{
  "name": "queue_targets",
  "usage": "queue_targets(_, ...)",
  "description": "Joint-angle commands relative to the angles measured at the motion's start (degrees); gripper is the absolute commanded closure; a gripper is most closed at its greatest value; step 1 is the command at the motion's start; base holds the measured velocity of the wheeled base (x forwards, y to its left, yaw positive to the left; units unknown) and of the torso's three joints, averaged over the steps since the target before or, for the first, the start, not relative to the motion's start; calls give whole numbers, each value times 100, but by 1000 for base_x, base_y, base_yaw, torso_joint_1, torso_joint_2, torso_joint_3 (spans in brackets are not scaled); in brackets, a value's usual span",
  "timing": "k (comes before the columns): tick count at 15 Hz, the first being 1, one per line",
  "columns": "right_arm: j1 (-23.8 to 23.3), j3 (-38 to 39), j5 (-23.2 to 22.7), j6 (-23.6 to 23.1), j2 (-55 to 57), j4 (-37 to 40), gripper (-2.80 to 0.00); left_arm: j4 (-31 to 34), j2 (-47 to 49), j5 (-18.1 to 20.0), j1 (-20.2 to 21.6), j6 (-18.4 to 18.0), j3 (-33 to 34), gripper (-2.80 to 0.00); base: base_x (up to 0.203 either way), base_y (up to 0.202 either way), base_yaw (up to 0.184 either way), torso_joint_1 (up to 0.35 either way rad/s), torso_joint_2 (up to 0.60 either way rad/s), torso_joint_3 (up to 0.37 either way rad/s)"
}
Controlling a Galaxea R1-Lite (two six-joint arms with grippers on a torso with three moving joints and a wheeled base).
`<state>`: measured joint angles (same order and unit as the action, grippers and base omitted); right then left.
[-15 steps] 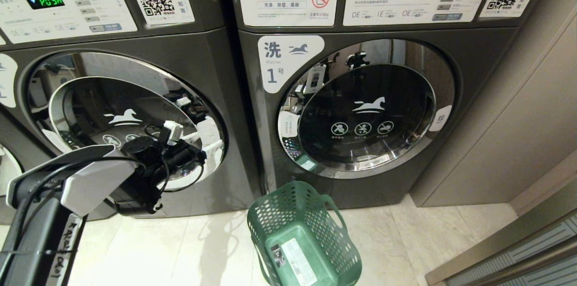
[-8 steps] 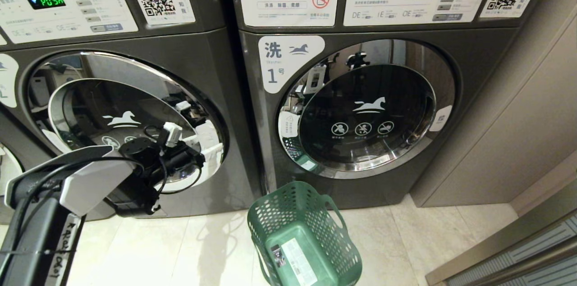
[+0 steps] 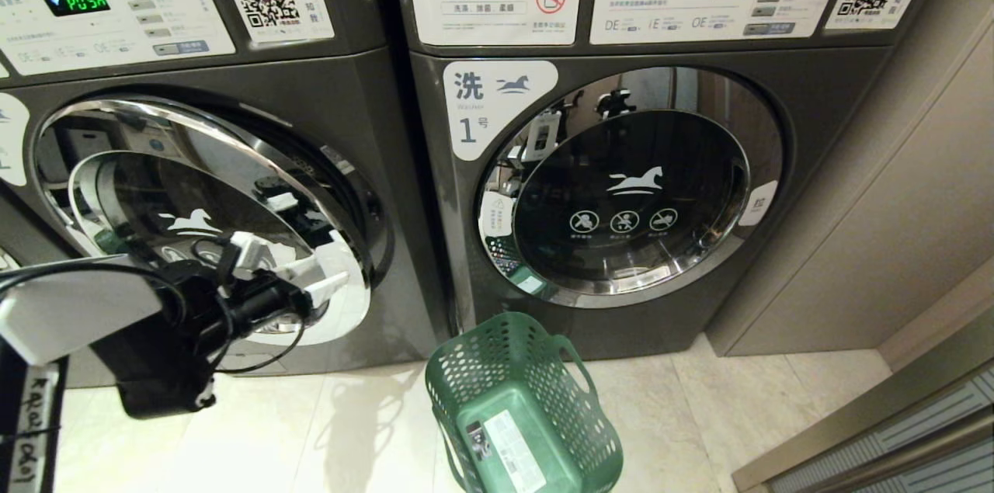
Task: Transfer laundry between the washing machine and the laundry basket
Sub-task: Open the lid of the washing machine
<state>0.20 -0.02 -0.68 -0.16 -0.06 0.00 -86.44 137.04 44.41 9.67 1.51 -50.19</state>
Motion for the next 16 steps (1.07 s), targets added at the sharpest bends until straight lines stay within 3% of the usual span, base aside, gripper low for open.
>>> queue_targets(1,-2,2,-2,-2,6,0,0,-74,-890,-14,456,13,904,-280,0,0,0,0,0,0)
queue_targets(2,4,2,-2,-2,6,0,0,-89,-1316,-25,995,50,1443,-280,0,0,0,0,0,0)
queue_targets(4,-2,-5,-2,-2,6,0,0,-104,-1805,-48,2238,280,1859,-280,0,0,0,0,0,0)
queue_targets(7,-2,2,-2,-2,6,0,0,-115,-3031,-81,3816,898,1722,-280,0,0,0,0,0,0)
queue_targets(9,-2,-5,-2,-2,6,0,0,-118,-4155,-91,4660,1580,1420,-280,0,0,0,0,0,0)
queue_targets(12,-2,1,-2,-2,-3,0,0,-121,-5853,-126,5476,2666,630,-280,0,0,0,0,0,0)
queue_targets(15,-2,1,-2,-2,6,0,0,-122,-6999,-183,5517,3328,589,-280,0,0,0,0,0,0)
queue_targets(16,-2,2,-2,-2,0,0,0,-118,-7088,-189,5483,3496,833,0,0,0,0,0,0,0)
